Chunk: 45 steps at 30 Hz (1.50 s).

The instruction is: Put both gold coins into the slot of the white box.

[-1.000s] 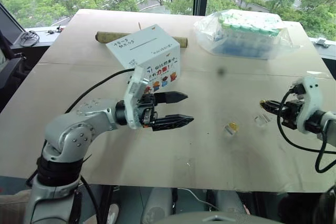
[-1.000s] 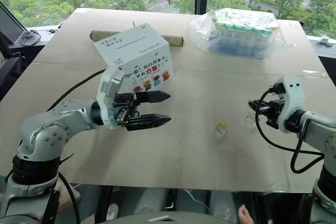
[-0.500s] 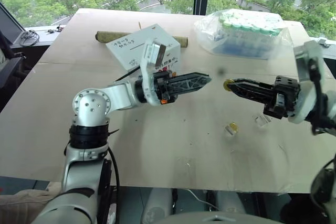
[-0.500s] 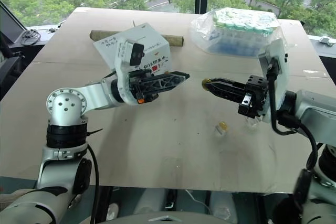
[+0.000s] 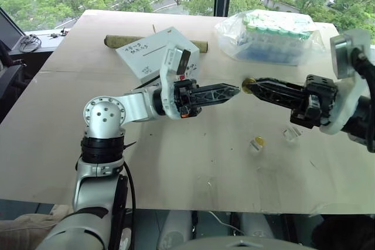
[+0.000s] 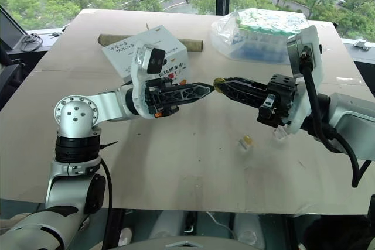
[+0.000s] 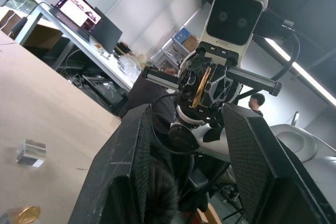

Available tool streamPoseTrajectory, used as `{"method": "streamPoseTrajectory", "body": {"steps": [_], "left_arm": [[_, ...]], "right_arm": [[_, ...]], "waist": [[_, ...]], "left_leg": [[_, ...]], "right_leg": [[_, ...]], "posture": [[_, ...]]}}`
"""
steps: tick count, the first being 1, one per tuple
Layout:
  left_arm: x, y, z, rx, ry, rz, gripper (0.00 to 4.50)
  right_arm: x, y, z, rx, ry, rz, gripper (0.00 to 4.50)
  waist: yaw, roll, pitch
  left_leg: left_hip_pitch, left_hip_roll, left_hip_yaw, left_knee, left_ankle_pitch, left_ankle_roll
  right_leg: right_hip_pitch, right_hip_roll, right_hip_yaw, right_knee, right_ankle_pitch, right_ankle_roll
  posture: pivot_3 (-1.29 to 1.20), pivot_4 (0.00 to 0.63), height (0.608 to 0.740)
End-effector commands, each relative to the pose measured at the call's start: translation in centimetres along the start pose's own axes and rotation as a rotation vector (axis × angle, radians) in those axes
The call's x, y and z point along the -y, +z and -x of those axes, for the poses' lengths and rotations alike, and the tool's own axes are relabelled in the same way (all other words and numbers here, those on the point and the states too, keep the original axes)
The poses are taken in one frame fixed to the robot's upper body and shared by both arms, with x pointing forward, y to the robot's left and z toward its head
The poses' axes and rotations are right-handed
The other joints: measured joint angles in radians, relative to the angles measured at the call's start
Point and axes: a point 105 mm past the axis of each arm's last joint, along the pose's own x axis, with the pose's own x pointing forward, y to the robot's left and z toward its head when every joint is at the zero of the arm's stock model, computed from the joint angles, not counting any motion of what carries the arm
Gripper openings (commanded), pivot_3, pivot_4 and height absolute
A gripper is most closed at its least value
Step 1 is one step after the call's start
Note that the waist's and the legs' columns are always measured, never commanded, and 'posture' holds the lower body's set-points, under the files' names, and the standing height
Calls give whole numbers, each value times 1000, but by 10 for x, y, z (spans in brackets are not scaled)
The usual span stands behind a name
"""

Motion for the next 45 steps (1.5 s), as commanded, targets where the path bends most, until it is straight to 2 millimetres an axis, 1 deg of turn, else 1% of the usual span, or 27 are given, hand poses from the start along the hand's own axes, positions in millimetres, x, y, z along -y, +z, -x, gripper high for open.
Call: {"method": "streamPoseTrajectory", "body": {"steps": [1,3,4,11,16,17,18,20,26,27,29,30,41,42,43,44,45], "left_arm": [[11,6,-3,4,-44,-47,1212],[11,6,-3,5,-48,-48,316],[11,6,-3,3,-49,-51,67],[14,4,-3,-5,-74,-53,67],[17,2,1,-31,-100,-33,67],[16,0,1,-45,-94,-43,566],[16,-2,1,-63,-91,-51,826],[18,-4,1,-84,-105,-48,1788],[17,-3,-1,-76,-122,-58,1788],[17,-2,-1,-74,-124,-57,1251],[17,-1,-2,-73,-126,-62,407],[18,-2,-2,-74,-128,-64,53],[21,-1,1,-66,-143,-56,53],[21,0,2,-61,-144,-50,436],[20,0,2,-61,-139,-53,563],[19,0,2,-61,-132,-58,830],[18,1,1,-59,-122,-61,1303]], "right_arm": [[-10,7,0,27,42,12,0],[-10,7,-1,25,47,12,0],[-11,7,-1,24,48,12,0],[-12,6,-3,22,56,10,0],[-11,6,-3,20,52,7,0],[-11,6,-3,21,53,7,0],[-12,6,-3,22,55,7,0],[-12,6,-3,23,57,6,0],[-14,6,-5,19,69,7,0],[-14,6,-5,18,70,7,0],[-14,5,-5,17,72,6,0],[-14,5,-6,16,73,5,0],[-15,1,-7,2,76,0,0],[-15,1,-7,3,75,-1,0],[-15,2,-7,5,74,0,0],[-15,2,-7,7,75,0,0],[-15,2,-7,9,76,0,0]], "waist": [[1,0,0],[4,0,0],[5,0,0],[13,0,0],[12,0,0],[12,0,0],[12,0,0],[13,0,0],[13,-1,1],[13,-1,1],[13,-1,1],[12,-1,1],[13,-1,1],[12,-1,1],[12,-1,1],[12,-1,1],[13,-1,1]], "left_leg": [[0,0,0,0,0,0],[0,0,0,0,0,0],[0,0,0,0,0,0],[0,0,0,0,0,0],[-1,0,0,0,0,0],[-1,0,0,0,0,0],[-1,0,0,0,0,0],[-1,0,0,0,0,0],[-1,0,0,0,0,0],[-1,0,0,0,0,0],[-1,0,-1,0,0,0],[-1,0,-1,0,0,0],[-1,0,-1,0,0,0],[-1,0,-1,0,0,0],[-1,0,-1,0,0,0],[-1,0,-1,0,0,0],[-1,0,-1,0,0,0]], "right_leg": [[0,0,0,0,0,0],[0,0,0,0,0,0],[0,0,0,0,0,0],[0,0,-1,-1,0,0],[0,0,-1,-1,0,0],[0,0,-1,-1,0,0],[0,0,-1,-1,0,0],[0,0,-1,-1,0,0],[0,0,-1,-2,0,0],[0,0,-1,-2,0,0],[0,0,-1,-2,0,0],[0,0,-1,-2,0,0],[0,0,-1,-2,0,0],[0,0,-1,-2,0,0],[0,0,-1,-2,0,0],[0,0,-1,-2,0,0],[0,0,-1,-2,0,0]], "posture": [[0,150,740],[0,150,740],[0,150,740],[0,150,740],[0,150,740],[0,150,740],[0,150,740],[0,150,740],[0,150,740],[0,150,740],[0,150,740],[0,150,740],[0,150,740],[0,150,740],[0,150,740],[0,150,740],[0,150,740]]}}
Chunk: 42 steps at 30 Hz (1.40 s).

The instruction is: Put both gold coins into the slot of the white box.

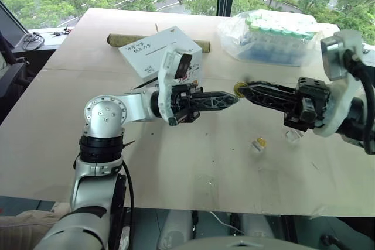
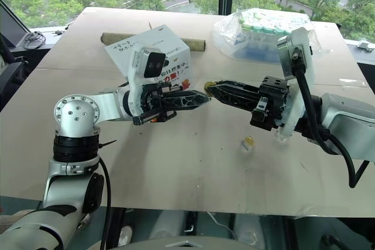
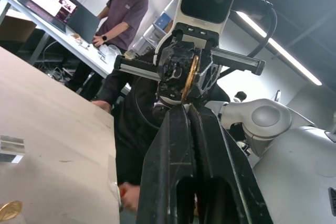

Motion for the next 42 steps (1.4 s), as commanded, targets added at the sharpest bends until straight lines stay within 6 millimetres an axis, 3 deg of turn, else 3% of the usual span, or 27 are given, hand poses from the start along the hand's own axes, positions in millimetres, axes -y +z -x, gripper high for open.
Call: {"method": "streamPoseTrajectory", "body": {"steps": [1,2,36,37,38,41,42], "left_arm": [[5,7,-2,8,-12,-39,1790],[6,7,-3,8,-15,-37,2128],[4,14,0,35,-21,-30,2128],[4,14,0,36,-22,-30,1627],[5,14,0,35,-25,-28,1465],[5,14,0,35,-30,-26,49],[6,14,0,34,-33,-25,19]], "right_arm": [[-7,6,0,23,21,21,0],[-7,6,0,23,22,21,0],[-12,3,2,26,57,16,0],[-12,3,2,26,56,16,0],[-12,3,2,27,55,15,0],[-12,3,3,28,53,15,0],[-12,3,3,28,52,16,0]], "waist": [[0,0,0],[0,0,0],[0,-1,1],[0,-1,1],[0,-1,1],[0,-1,1],[0,-1,1]], "left_leg": [[0,0,0,0,0,0],[0,0,0,0,0,0],[0,0,0,0,0,0],[0,0,0,0,0,0],[0,0,0,0,0,0],[0,0,0,0,0,0],[0,0,0,0,0,0]], "right_leg": [[0,0,0,0,0,0],[0,0,0,0,0,0],[0,0,-1,-1,0,0],[0,0,-1,-1,0,0],[0,0,-1,-1,0,0],[0,0,-1,-1,0,0],[0,0,-1,-1,0,0]], "posture": [[0,150,740],[0,150,740],[0,150,740],[0,150,740],[0,150,740],[0,150,740],[0,150,740]]}}
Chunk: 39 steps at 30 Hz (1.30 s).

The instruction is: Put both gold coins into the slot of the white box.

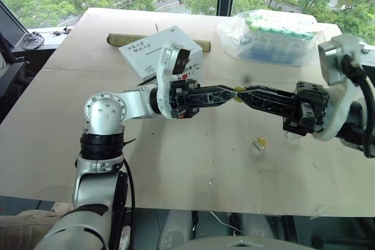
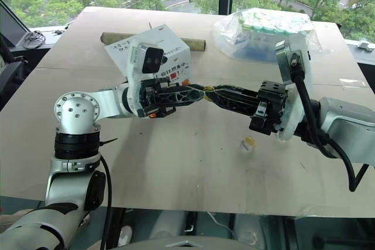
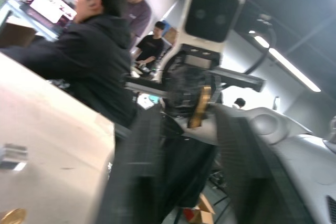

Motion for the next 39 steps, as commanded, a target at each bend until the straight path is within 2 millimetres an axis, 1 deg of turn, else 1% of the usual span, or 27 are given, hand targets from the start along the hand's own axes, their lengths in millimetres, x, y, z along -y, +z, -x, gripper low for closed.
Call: {"method": "streamPoseTrajectory", "body": {"steps": [1,16,19,21,30,39], "left_arm": [[8,5,-3,0,-32,-29,19],[8,2,-5,-13,-36,-38,19],[6,2,-5,-11,-18,-53,773],[6,0,-5,-25,-22,-54,1531],[8,-6,-4,-78,-43,-74,1531],[7,-4,-6,-90,-60,-83,1531]], "right_arm": [[-10,6,1,29,41,22,0],[-11,7,2,31,47,24,0],[-11,7,2,30,47,25,0],[-11,7,2,30,49,25,0],[-11,7,2,26,53,25,0],[-11,6,1,15,56,25,0]], "waist": [[0,0,0],[0,0,0],[1,0,0],[0,0,0],[1,0,0],[0,0,0]], "left_leg": [[0,0,0,0,0,0],[0,0,0,0,0,0],[0,0,0,0,0,0],[0,0,0,0,0,0],[0,0,0,0,0,0],[0,0,0,0,0,0]], "right_leg": [[0,0,0,0,0,0],[0,0,0,0,0,0],[0,0,-1,0,0,0],[0,0,-1,0,0,0],[0,0,-1,0,0,0],[0,0,-1,0,0,0]], "posture": [[0,150,740],[0,150,740],[0,150,740],[0,150,740],[0,150,740],[0,150,740]]}}
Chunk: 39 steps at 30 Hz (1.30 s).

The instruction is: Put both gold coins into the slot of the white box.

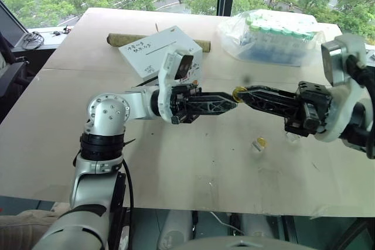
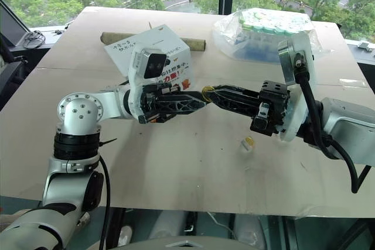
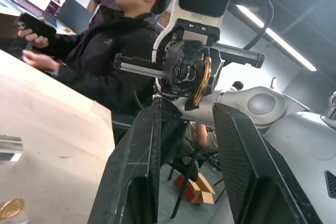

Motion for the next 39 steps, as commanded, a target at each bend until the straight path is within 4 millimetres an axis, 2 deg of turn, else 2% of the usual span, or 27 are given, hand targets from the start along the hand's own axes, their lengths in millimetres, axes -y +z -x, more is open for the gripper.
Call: {"method": "streamPoseTrajectory", "body": {"steps": [1,19,20,23,39], "left_arm": [[6,8,-4,-2,-28,-49,1531],[6,14,-3,32,-33,-37,1531],[6,14,-3,32,-34,-37,1019],[7,14,-3,34,-37,-37,70],[8,14,-2,49,-49,-30,70]], "right_arm": [[-6,6,1,14,26,19,0],[-7,5,1,11,24,21,0],[-7,5,1,12,24,21,0],[-7,5,1,11,25,19,0],[-4,5,1,18,11,7,0]], "waist": [[0,0,0],[0,0,0],[0,0,0],[0,0,0],[0,0,0]], "left_leg": [[0,0,0,0,0,0],[0,0,0,0,0,0],[0,0,0,0,0,0],[0,0,0,0,0,0],[0,0,0,0,0,0]], "right_leg": [[0,0,0,0,0,0],[0,0,0,0,0,0],[0,0,0,0,0,0],[0,0,0,0,0,0],[0,0,0,0,0,0]], "posture": [[0,150,740],[0,150,740],[0,150,740],[0,150,740],[0,150,740]]}}
